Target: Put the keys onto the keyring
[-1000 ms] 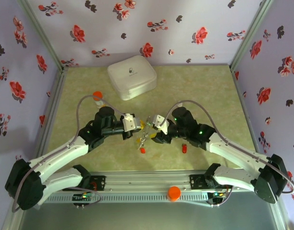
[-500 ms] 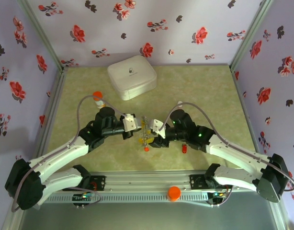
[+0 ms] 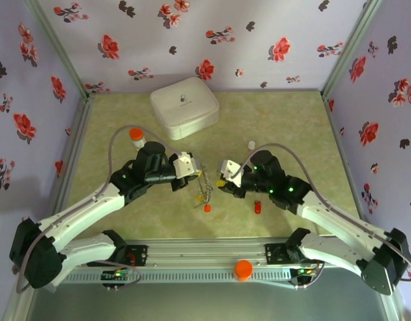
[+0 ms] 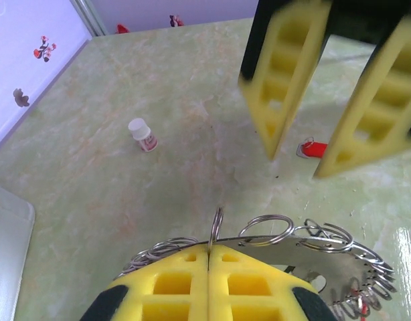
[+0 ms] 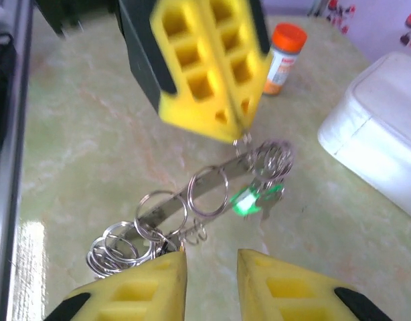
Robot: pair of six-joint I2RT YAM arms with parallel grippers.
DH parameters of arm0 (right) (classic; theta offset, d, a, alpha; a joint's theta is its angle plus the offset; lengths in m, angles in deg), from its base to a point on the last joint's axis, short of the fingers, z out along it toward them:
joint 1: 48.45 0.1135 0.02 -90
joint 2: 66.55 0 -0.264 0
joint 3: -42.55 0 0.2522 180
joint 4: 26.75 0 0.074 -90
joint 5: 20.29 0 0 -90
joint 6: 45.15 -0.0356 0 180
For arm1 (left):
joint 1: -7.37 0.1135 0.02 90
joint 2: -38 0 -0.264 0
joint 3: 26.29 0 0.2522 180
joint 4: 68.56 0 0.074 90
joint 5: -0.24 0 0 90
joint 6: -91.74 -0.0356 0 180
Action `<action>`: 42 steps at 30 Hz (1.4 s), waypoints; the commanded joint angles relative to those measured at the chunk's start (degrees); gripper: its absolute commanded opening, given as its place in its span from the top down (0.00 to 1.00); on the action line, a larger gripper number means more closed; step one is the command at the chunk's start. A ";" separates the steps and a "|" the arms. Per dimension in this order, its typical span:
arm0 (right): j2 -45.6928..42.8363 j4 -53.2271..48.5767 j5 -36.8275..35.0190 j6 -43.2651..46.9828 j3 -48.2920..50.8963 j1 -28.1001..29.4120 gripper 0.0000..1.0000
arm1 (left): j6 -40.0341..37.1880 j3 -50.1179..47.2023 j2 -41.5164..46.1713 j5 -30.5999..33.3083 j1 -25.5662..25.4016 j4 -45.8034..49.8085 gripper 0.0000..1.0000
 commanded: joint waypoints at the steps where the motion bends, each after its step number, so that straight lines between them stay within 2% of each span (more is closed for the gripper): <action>1: 2.34 3.01 -0.72 2.70 -3.05 0.36 0.71 | 2.20 2.76 0.12 0.39 -0.95 4.80 1.00; 7: 4.27 3.25 -0.36 4.31 -4.84 1.15 0.71 | 2.07 4.07 0.40 -3.60 -0.90 7.58 1.00; 13: 4.36 -1.16 4.66 6.01 -5.69 1.59 0.71 | 1.12 5.46 -0.27 -4.76 -0.99 11.22 1.00; 20: 6.96 3.71 8.60 4.08 -5.70 2.90 0.71 | 0.40 5.27 0.43 -5.37 -1.27 11.86 1.00; 27: 8.04 4.94 8.06 3.21 -5.60 3.05 0.80 | -0.56 5.07 0.41 -5.82 -1.32 11.98 1.00; 33: 8.80 4.50 8.29 3.23 -5.88 3.09 0.82 | -0.98 5.07 0.50 -6.11 -1.44 11.60 1.00; 35: 9.22 4.12 8.80 3.11 -6.10 3.22 0.87 | -0.91 5.06 0.49 -6.19 -1.43 11.37 1.00; 37: 9.51 3.37 8.89 3.12 -6.57 3.19 0.98 | -0.89 4.93 0.67 -6.30 -1.43 10.99 1.00; 39: 8.89 3.31 8.90 3.05 -6.33 3.16 1.00 | -0.97 4.60 1.07 -5.78 -1.36 10.54 1.00; 41: 8.05 3.62 9.30 2.75 -5.68 2.88 1.00 | 0.79 3.36 2.46 -6.62 -0.69 8.09 0.71; 42: 7.58 3.70 9.99 2.39 -5.34 2.47 1.00 | 3.66 0.99 4.50 -8.93 1.15 3.86 0.65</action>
